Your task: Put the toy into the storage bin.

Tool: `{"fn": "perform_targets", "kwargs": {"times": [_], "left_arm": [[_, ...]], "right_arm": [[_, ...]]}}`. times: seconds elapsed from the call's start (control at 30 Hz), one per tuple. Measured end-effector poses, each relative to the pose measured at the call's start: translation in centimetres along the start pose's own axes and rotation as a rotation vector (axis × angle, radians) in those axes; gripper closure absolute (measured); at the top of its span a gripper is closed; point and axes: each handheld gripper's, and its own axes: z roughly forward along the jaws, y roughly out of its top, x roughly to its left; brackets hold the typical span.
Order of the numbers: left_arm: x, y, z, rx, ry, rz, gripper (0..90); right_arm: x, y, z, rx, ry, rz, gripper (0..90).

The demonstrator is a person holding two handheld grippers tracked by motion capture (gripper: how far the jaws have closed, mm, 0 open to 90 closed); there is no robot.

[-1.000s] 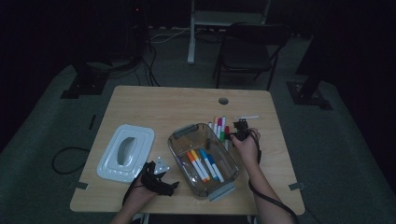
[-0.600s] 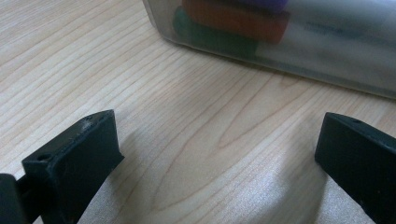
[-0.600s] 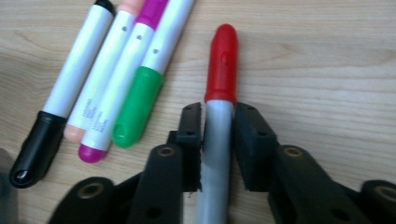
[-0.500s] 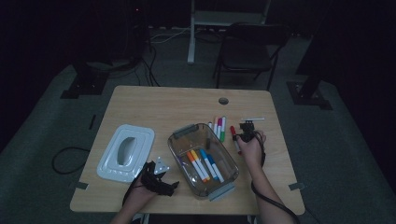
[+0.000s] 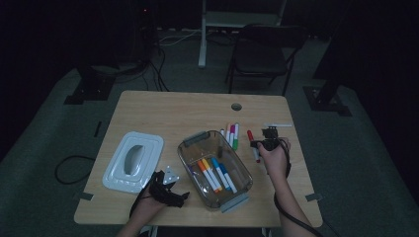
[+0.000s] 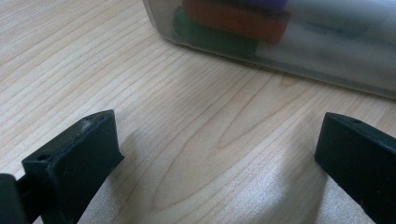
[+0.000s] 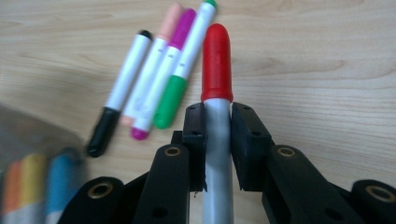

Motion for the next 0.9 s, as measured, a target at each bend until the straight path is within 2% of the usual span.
{"fn": "perform_targets", "kwargs": {"times": [0.2, 0.4, 0.47, 0.7, 0.9], "left_arm": [[0.0, 0.0, 0.0, 0.0, 0.0, -0.001, 0.5], [0.0, 0.0, 0.0, 0.001, 0.001, 0.002, 0.5], [0.0, 0.0, 0.0, 0.001, 0.001, 0.002, 0.5], [0.0, 0.0, 0.0, 0.001, 0.0, 0.0, 0.5], [0.0, 0.0, 0.0, 0.002, 0.0, 0.001, 0.5]], "right_arm": [[1.4, 0.3, -3.4, -0.046, 0.06, -0.009, 76.7], [3.0, 0.7, -6.0, -0.091, 0.108, -0.042, 76.7], [3.7, 0.7, -6.9, -0.101, 0.115, -0.066, 76.7], [6.8, 0.5, -9.5, -0.127, 0.2, -0.142, 76.7], [9.3, 0.2, -10.6, -0.129, 0.243, -0.196, 76.7]]}}
